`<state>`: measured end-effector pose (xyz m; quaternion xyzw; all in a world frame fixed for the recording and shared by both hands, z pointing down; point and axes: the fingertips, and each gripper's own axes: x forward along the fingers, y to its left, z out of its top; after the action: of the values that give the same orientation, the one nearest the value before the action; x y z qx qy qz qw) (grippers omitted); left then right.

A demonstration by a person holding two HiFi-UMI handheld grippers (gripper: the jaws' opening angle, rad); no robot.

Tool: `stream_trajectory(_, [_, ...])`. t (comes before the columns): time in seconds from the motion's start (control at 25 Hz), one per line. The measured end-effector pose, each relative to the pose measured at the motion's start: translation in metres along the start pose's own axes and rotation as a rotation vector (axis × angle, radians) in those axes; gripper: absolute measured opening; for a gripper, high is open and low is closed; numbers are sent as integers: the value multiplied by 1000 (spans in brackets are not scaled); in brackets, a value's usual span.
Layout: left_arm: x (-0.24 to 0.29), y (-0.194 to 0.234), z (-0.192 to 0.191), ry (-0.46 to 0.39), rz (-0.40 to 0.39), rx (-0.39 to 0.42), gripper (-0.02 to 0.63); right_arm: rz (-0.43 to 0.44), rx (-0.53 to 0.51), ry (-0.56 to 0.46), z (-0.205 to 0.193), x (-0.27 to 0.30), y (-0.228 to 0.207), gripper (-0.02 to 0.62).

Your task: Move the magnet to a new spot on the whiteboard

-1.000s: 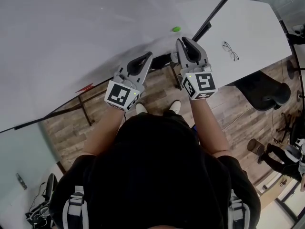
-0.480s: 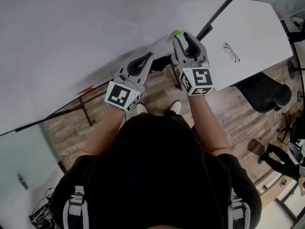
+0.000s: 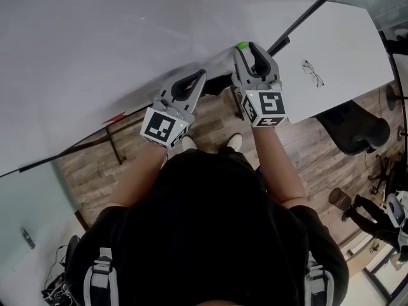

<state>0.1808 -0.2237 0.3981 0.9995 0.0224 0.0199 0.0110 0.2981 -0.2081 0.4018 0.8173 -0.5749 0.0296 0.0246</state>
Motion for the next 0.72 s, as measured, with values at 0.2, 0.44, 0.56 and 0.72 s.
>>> stream_trajectory(0.2, [-1, 4, 0, 0, 3, -1, 2, -3, -8, -2, 0, 3, 0, 138])
stream_trajectory(0.44, [-4, 3, -1, 3, 11, 6, 2, -15, -15, -2, -1, 1, -1, 121])
stream_trajectory(0.56, [-6, 3, 0, -1, 14, 8, 2, -10, -20, 4, -2, 1, -1, 120])
stream_trajectory(0.72, [-11, 5, 0, 2, 30, 9, 2, 6, -35, -5, 2, -1, 2, 120])
